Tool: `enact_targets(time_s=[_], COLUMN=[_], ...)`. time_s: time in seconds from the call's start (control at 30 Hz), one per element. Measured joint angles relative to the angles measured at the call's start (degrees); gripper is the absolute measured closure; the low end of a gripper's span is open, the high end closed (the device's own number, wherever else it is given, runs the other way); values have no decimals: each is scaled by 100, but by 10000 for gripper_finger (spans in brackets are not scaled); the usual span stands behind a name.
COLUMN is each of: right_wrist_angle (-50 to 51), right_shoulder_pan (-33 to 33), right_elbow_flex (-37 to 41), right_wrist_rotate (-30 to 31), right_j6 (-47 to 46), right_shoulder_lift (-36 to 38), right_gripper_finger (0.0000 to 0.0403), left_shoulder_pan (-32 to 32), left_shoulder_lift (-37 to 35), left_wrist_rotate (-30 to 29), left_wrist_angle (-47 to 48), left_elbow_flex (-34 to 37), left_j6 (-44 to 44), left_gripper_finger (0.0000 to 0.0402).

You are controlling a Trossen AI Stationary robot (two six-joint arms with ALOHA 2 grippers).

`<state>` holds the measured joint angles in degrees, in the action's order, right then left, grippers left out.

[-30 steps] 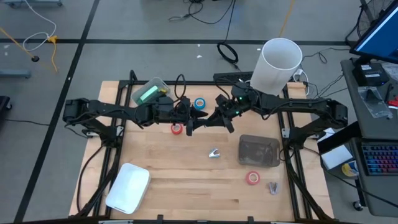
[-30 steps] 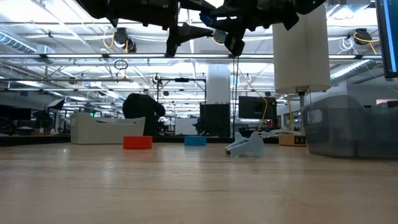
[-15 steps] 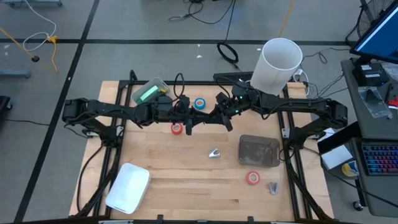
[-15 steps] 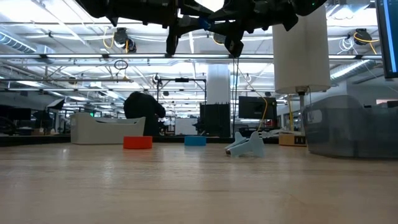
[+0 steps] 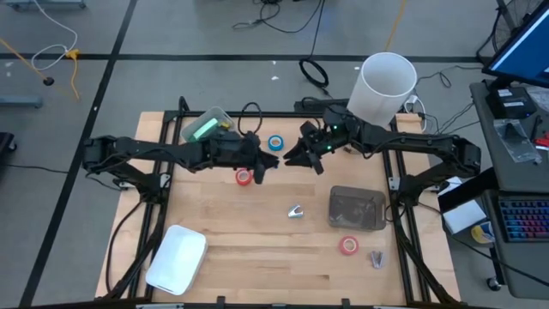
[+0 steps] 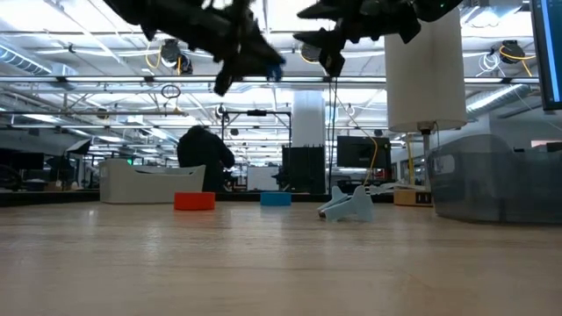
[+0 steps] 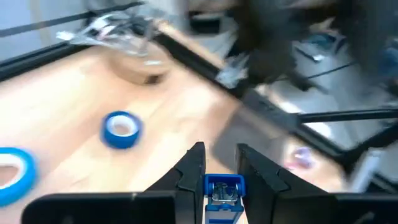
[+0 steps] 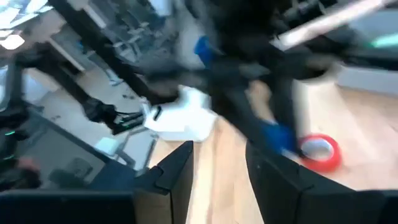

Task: Pick and place Stapler, Stapler remover, tape
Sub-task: Put the small blue stapler into the gray bin

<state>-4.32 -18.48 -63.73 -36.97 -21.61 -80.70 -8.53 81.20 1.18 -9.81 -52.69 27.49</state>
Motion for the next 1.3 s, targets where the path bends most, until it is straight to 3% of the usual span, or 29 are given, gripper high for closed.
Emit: enact_targets(time_s=[0.23, 0.4, 0.53, 0.73, 0.93, 1.3], right_wrist_angle=[27, 47, -57, -195, -249, -472], right_shoulder_pan=[-24, -26, -28, -28, -20, -20], right_elbow_flex=[16, 16, 18, 24, 24, 26], right_wrist_rotate=[-76, -68, -51, 262, 829, 1463], right_j6=[0, -24, -56, -345, -653, -1053], right_shoulder_lift=[-23, -24, -24, -24, -24, -26], right_gripper_finger=[236, 230, 230, 228, 230, 226], left_shoulder_pan=[-492, -1130, -1820, -2995, -3973, -4555], left_shoulder_lift=[-641, -848, -766, -378, 253, 943], left_wrist_rotate=[-1092, -1987, -2264, -2117, -1213, -360], left_wrist_angle=[1994, 2945, 3396, 3184, 2719, 2503], left_elbow_flex=[8, -9, 15, -2, -17, -15], left_j6=[-286, -453, -784, -1471, -1874, -1339], left_gripper_finger=[331, 327, 331, 321, 328, 302])
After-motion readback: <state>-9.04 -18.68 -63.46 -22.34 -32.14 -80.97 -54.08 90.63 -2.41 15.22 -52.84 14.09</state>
